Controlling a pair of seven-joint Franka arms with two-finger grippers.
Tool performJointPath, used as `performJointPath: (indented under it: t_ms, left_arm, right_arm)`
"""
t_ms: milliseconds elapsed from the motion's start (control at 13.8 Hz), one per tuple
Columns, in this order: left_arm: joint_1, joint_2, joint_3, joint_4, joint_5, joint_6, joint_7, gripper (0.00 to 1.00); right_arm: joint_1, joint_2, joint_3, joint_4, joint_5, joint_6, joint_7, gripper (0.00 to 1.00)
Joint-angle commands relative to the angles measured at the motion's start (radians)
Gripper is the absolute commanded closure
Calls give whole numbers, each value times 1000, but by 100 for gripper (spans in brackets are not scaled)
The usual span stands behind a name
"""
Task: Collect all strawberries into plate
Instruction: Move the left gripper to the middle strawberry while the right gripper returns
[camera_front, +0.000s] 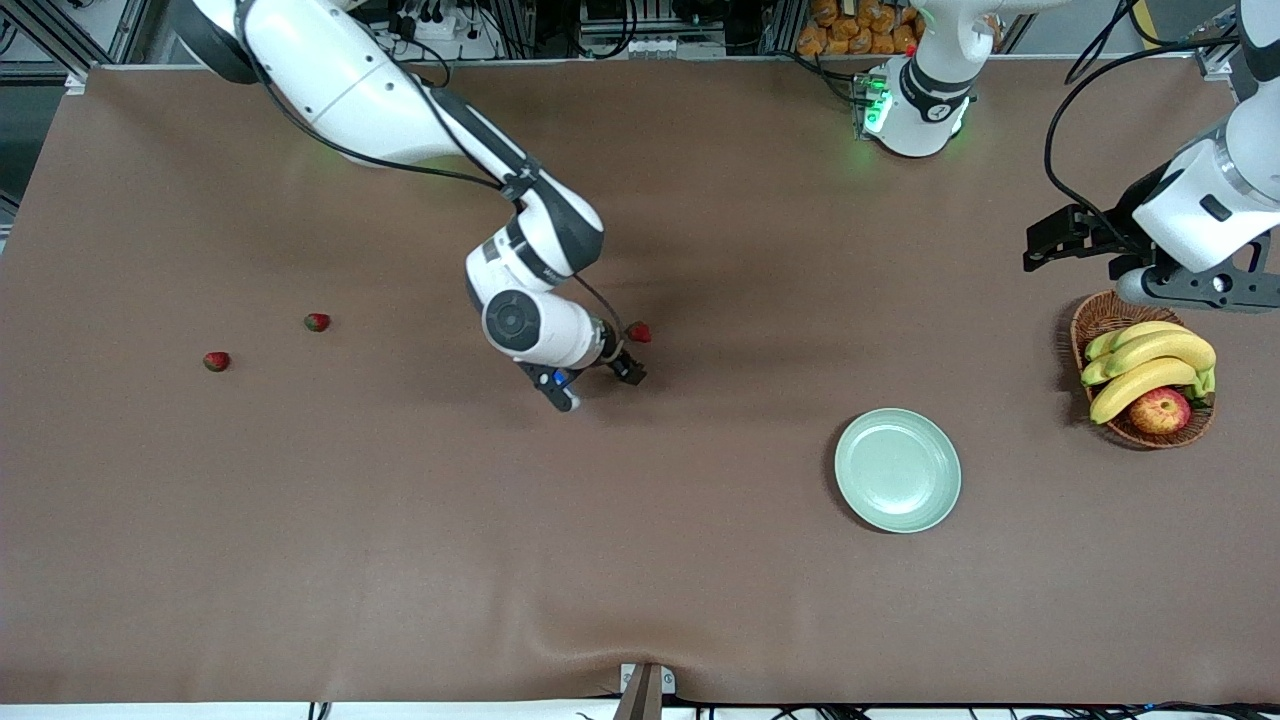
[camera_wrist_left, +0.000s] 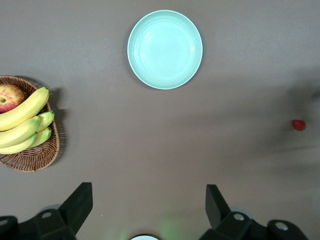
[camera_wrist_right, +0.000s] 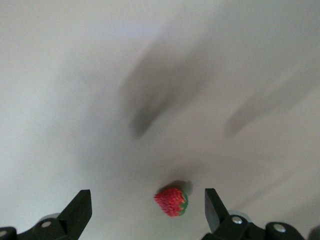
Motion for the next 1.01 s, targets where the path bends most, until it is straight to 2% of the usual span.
performJointPath:
  t_ms: [0, 217, 362, 797, 942]
  left_arm:
    - [-10, 13, -8, 6, -17, -5, 3, 0]
    - [-58, 88, -44, 15, -7, 51, -23, 0]
    - [-103, 131, -45, 38, -12, 74, -77, 0]
    - [-350, 300, -45, 88, -10, 267, -374, 0]
    - [-422, 335, -41, 88, -6, 317, -451, 0]
  right_arm:
    - [-93, -22, 11, 67, -8, -85, -8, 0]
    - [-165, -23, 11, 151, -103, -214, -22, 0]
    - [-231, -25, 14, 187, -154, -315, -117, 0]
    - [-455, -74, 13, 188, -161, -470, -592, 0]
    - [-520, -100, 8, 173, -203, -490, -772, 0]
